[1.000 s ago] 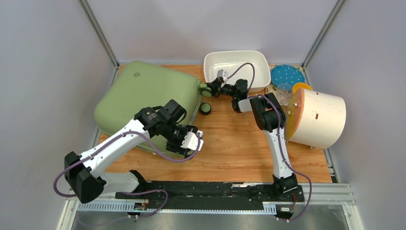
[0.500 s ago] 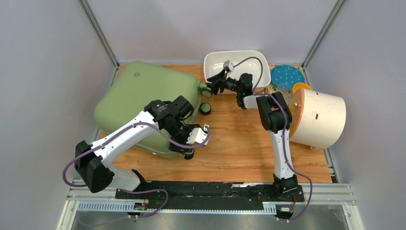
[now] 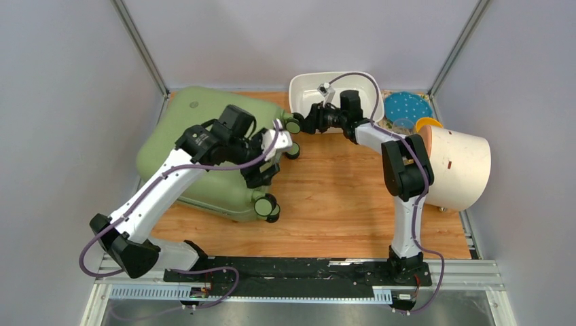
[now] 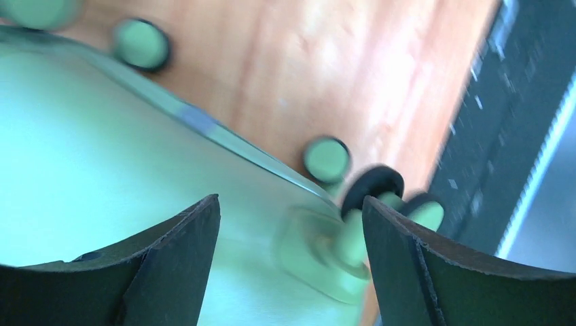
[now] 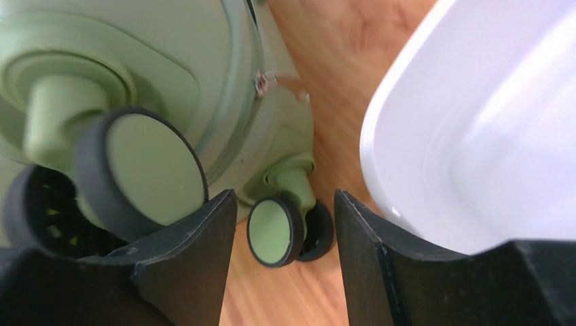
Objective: Open, take out, and arrange the luggage
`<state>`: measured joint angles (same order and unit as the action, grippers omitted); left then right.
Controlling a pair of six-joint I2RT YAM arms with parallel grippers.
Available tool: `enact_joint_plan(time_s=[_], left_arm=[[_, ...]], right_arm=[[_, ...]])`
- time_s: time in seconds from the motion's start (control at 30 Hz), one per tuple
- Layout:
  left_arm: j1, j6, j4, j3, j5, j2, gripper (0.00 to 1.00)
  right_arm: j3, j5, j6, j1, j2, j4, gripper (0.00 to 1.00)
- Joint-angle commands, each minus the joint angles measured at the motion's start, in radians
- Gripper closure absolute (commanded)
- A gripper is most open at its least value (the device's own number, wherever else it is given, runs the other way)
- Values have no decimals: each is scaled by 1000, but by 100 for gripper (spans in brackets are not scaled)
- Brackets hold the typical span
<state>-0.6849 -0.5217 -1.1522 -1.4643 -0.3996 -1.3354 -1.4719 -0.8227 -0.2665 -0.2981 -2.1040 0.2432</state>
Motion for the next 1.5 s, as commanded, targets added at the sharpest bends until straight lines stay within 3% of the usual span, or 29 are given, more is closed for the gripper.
enact_joint_plan(time_s=[0.0,0.23,0.27,0.57,0.73,0.93,1.17,1.27,1.3,1.4,1.47], left_arm=[[67,218,262,-93,59,27,16],[286,374,342,-126,19,41,16],[362,417,344,-113,2,47,16],[674,517,374,-13,21,180,16],[933,604,368,109,62,298,16],[1074,731,367,304,252,468,17],[1243,899,209,355,344,522,17],[1246,924,197,364,383,544,18],[1246,927,192,366,396,547,18],[1248,956,151,392,452,538,18],[1259,991,141,426,470,524,19]], right_arm=[[7,49,-54,-18,15,-200,43],[-14,74,-95,-62,-27,-173,40],[-25,74,-102,-64,-46,-167,40],[-59,109,-116,-110,-129,-220,44],[30,59,-135,-144,-91,-231,59],[278,10,-244,-200,27,-105,78],[498,-16,-208,-253,266,-80,93],[510,-16,-82,-245,361,-186,83],[499,-12,-35,-237,383,-227,71],[438,16,122,-184,458,-408,53],[383,29,221,-133,495,-535,50]])
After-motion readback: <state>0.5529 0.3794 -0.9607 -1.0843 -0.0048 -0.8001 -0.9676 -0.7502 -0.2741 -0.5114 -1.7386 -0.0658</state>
